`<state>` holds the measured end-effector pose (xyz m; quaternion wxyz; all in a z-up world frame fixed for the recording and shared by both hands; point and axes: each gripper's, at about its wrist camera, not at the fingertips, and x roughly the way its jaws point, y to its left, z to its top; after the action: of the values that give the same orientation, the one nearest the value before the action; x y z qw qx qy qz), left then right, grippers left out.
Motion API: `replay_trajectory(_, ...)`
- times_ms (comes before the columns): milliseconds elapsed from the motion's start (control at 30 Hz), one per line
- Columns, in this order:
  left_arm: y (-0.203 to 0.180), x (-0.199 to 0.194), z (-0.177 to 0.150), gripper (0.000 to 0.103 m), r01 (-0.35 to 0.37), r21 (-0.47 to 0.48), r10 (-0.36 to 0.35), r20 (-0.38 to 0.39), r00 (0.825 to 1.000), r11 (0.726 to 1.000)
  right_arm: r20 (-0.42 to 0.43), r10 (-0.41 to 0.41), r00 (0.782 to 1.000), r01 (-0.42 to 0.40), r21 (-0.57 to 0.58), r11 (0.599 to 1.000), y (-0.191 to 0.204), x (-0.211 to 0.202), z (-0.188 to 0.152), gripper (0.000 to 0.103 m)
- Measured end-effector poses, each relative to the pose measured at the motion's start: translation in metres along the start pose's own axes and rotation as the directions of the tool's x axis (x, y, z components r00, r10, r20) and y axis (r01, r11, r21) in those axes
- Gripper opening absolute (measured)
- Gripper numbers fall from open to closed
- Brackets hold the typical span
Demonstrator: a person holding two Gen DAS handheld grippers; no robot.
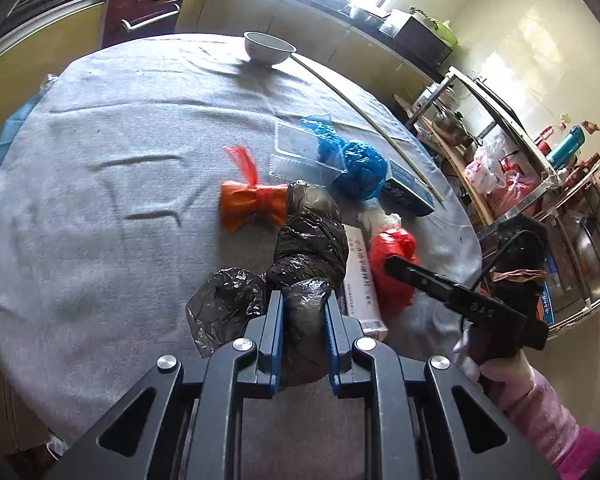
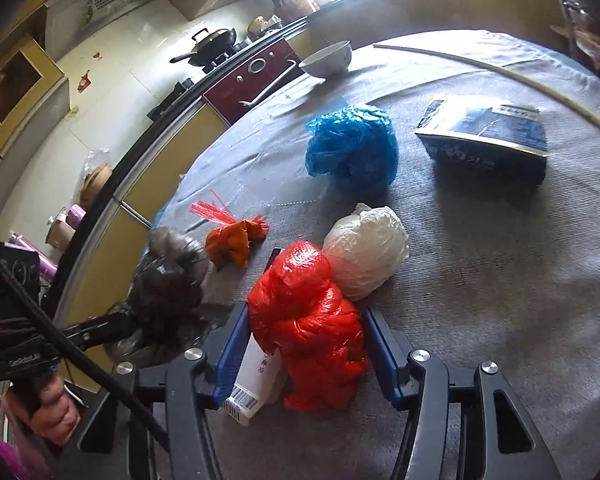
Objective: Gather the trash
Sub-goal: 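Grasp the black plastic bag with the left tool while the right tool grasps the red bag, then lift the black bag with the left tool and turn toward the basket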
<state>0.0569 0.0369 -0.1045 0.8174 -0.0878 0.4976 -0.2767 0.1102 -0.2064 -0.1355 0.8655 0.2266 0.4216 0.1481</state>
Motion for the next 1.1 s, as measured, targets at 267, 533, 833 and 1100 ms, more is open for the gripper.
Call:
replay_trajectory(267, 0.007, 0.010, -0.004, 0.033, -0.120, 0.017, 0.121, -0.025, 0.992, 0.993, 0.044, 0.015, 0.999, -0.019, 0.095, 0.995, -0.020, -0.037, -0.013, 0.059)
replay_trajectory(533, -0.004, 0.013, 0.017, 0.069, -0.163, 0.111, 0.160, 0.030, 0.987, 0.980, 0.085, 0.017, 0.996, -0.031, 0.157, 0.987, -0.039, -0.071, -0.026, 0.059)
replay_trajectory(833, 0.010, 0.058, 0.026, 0.037, -0.129, 0.064, 0.136, -0.110, 0.985, 0.990, 0.115, 0.013, 0.993, -0.027, 0.124, 0.992, -0.031, -0.085, -0.028, 0.059)
replay_trajectory(1100, -0.012, 0.019, 0.032, 0.020, -0.158, 0.097, 0.158, 0.004, 0.987, 0.983, 0.158, 0.008, 0.987, -0.022, 0.090, 0.996, -0.026, -0.102, -0.030, 0.059)
